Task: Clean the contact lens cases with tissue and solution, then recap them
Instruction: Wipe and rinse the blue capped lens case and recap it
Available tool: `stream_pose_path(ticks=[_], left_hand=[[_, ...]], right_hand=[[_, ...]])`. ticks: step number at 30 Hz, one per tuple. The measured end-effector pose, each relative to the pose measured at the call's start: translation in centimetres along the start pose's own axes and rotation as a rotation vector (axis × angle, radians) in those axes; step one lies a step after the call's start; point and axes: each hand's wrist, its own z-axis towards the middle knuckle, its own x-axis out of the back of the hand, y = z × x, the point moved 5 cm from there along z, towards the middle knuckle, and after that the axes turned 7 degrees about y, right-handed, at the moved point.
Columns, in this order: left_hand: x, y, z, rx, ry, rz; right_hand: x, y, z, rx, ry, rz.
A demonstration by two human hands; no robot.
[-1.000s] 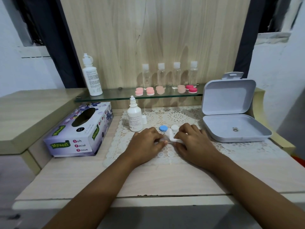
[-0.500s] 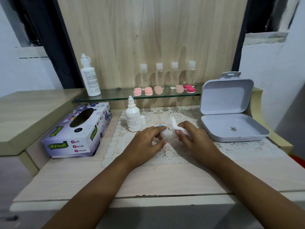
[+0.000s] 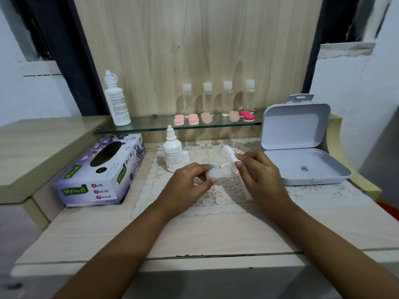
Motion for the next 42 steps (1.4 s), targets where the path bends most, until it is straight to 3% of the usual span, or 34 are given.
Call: stream_pose_path(ticks=[8, 12, 19, 25, 32, 38, 42], left_hand=[[-0.2, -1.2, 0.0, 0.274, -0.007, -0.236], [0.0, -0.8, 0.1, 0.247, -0.012, -0.259], [-0.1, -0.4, -0.1, 0.25, -0.033, -0.263], [0.0, -0.7, -0.1, 0.262, -0.036, -0.269], [-0.1, -0.9, 0.0, 0.284, -0.022, -0.295], [-0.1, -0.5, 0.1, 0.293, -0.017, -0.351], [-0.4, -0.7, 0.0, 0.371, -0.041, -0.459]], right_hand=[[-0.4, -0.9, -0.7, 0.22, -0.073, -0.047], [-1.1, -1.8, -1.5, 0.338, -0.195, -0.081], [-0.3, -1.0, -0.7, 0.239, -0.081, -0.153], [-1.2, -2.2, -1.5, 0.354, -0.213, -0.142], [-0.5, -0.9, -0.8, 0.238, -0.089, -0.16], [-1.0, -2.1, -1.5, 0.372, -0.177, -0.217], [-0.7, -1.6, -1.0, 0.325, -0.126, -0.262]])
